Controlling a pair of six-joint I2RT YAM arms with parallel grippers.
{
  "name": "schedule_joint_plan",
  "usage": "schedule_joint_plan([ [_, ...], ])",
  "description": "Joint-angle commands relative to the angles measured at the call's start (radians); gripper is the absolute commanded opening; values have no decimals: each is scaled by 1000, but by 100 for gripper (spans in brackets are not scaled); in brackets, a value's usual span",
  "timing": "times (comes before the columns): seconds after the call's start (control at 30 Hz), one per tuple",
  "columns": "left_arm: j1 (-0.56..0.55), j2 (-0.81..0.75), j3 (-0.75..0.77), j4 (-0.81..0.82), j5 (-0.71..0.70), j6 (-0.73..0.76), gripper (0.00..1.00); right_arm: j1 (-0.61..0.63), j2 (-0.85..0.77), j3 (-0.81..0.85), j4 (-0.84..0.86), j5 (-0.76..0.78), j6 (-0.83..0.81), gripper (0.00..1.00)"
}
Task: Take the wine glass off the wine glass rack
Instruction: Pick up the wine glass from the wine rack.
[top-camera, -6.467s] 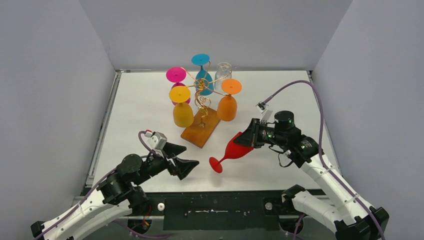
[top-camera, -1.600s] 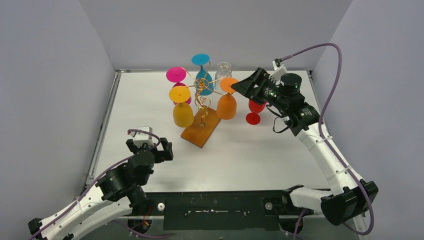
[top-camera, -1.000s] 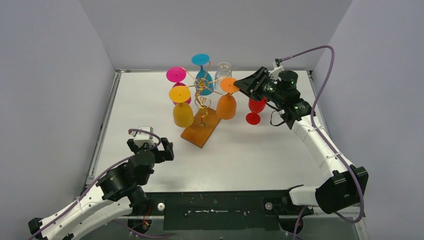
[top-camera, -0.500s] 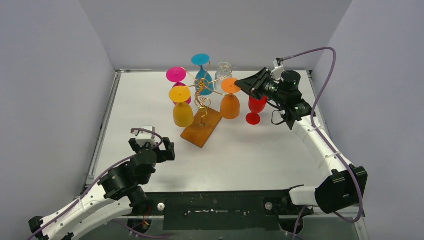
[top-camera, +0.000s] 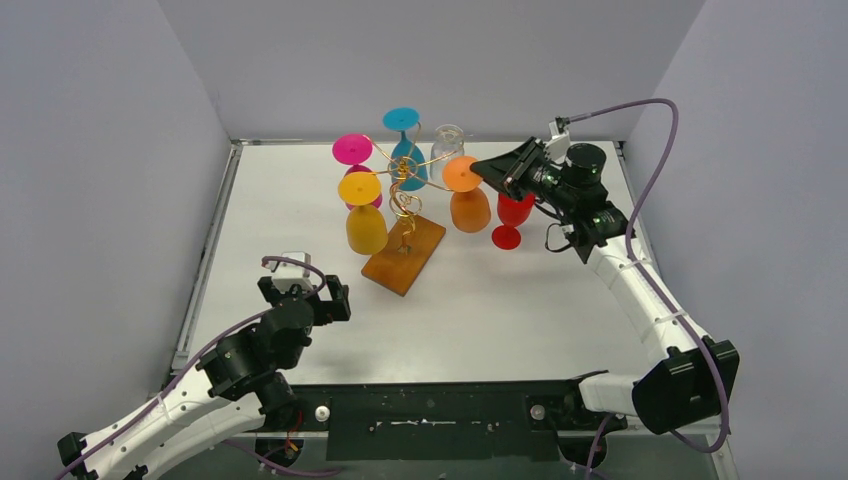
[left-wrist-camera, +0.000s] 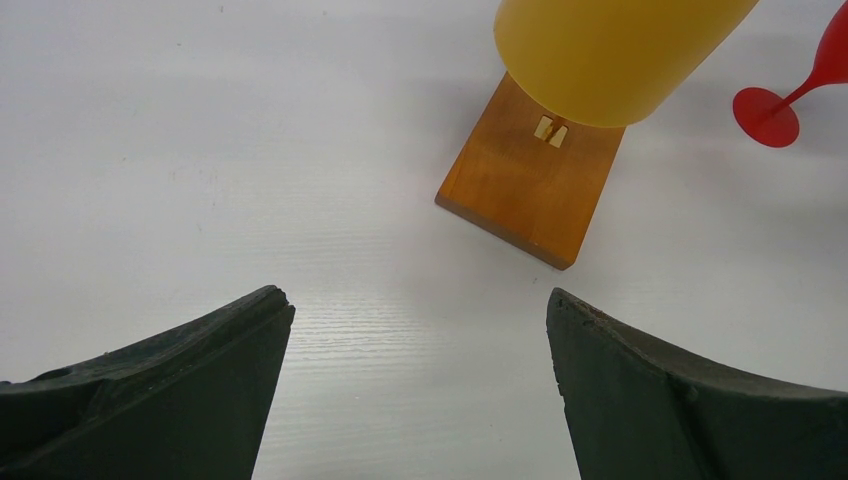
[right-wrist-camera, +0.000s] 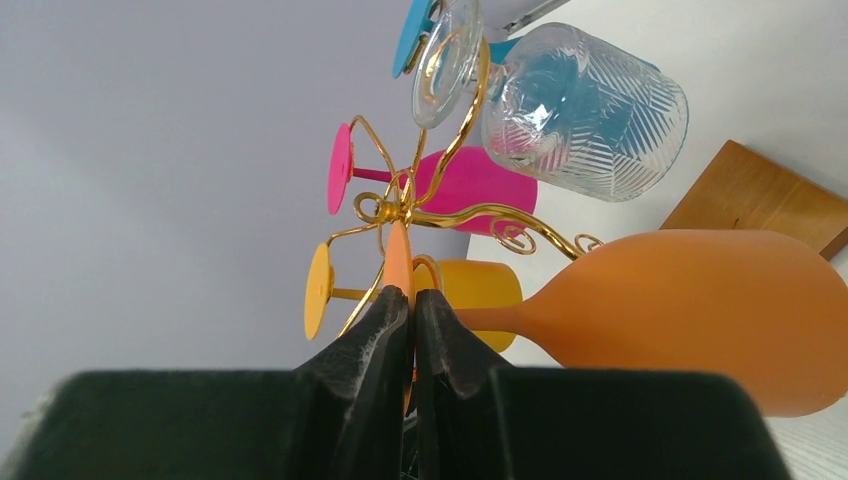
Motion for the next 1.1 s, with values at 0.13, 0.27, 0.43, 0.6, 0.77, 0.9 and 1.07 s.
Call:
schedule_joint_plan([
  [0.13,7,7,4,36,3,11,97,-5,-39,-40,132,-43,108,0],
  [0.27,7,10,4,37,3,10,97,-4,-49,-93,263,-62,230,0],
  [0.43,7,16,4,38,5,11,97,-5,-63,-98,276,-63,258,0],
  [0.6,7,20,4,39,9,13,97,-6,-78,-105,268,-61,261,0],
  [0.77,9,20,3,40,9,12,97,-3,-89,-129,268,-58,262,0],
  [0.9,10,22,4,40,10,11,97,1,-89,-145,280,-70,252,0],
  [1.07,13,27,4,42,14,14,97,16,-74,-100,240,-73,191,0],
])
